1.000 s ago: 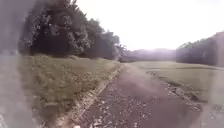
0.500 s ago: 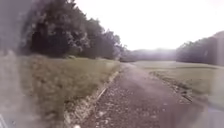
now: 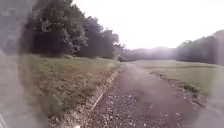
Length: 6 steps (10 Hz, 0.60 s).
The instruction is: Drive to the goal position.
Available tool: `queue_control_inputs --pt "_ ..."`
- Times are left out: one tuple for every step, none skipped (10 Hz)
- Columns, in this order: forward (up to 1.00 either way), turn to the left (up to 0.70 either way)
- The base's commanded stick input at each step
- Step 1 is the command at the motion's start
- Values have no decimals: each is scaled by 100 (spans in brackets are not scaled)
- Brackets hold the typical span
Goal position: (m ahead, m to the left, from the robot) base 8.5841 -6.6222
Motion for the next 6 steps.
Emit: queue_control_inputs --pt "70 0" --pt "70 0" --pt "70 0" --pt "70 0" --pt "70 0" --pt "70 0"
